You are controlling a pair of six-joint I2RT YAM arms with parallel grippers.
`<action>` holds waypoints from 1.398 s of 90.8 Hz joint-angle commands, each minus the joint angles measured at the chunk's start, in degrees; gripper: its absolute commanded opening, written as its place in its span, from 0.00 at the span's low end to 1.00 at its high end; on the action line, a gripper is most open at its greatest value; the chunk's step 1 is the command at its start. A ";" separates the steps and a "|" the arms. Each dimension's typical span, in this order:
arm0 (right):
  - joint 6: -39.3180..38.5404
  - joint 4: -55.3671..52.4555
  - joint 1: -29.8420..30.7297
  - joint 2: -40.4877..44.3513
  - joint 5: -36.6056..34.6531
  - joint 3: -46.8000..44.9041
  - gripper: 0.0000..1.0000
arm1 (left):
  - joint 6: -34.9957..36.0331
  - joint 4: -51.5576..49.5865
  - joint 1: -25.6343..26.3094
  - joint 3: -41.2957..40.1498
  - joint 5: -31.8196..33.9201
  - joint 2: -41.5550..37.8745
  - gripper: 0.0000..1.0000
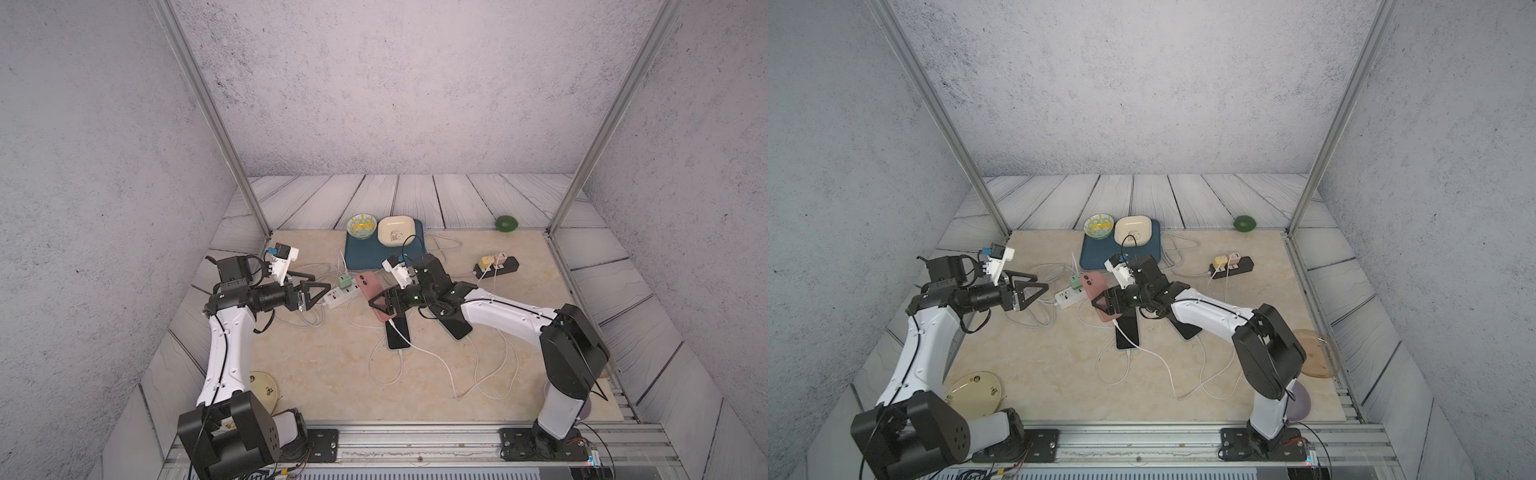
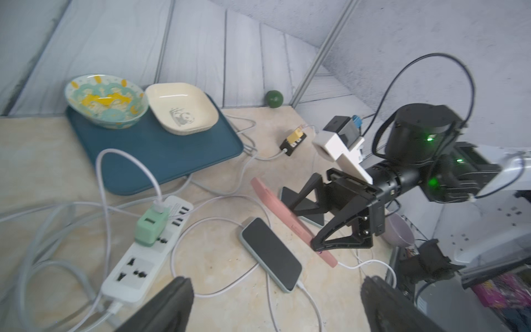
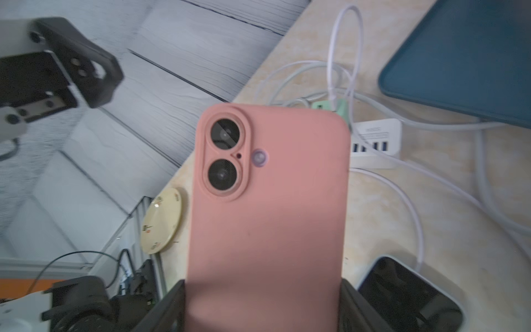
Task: Unplug the charging cable from the phone
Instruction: Pick up the phone at the center of the board.
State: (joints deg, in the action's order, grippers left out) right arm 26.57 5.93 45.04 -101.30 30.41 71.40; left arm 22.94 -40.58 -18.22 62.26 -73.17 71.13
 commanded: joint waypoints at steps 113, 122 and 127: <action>15.14 53.21 7.75 -0.62 13.32 -7.82 0.43 | 60.28 -61.11 0.87 11.11 -25.36 5.31 0.98; 14.85 54.62 8.27 -0.98 13.28 -7.83 0.43 | 60.14 -61.13 1.24 10.87 -25.36 5.15 0.98; 14.48 55.31 8.58 -0.94 13.12 -8.06 0.43 | 60.06 -61.17 1.34 10.87 -25.36 5.30 0.98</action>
State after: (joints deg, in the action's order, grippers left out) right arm 42.92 56.47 53.01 -102.54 44.31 62.65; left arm 81.23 -91.61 -17.39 73.84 -89.12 76.84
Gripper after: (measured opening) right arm 0.739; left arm 0.982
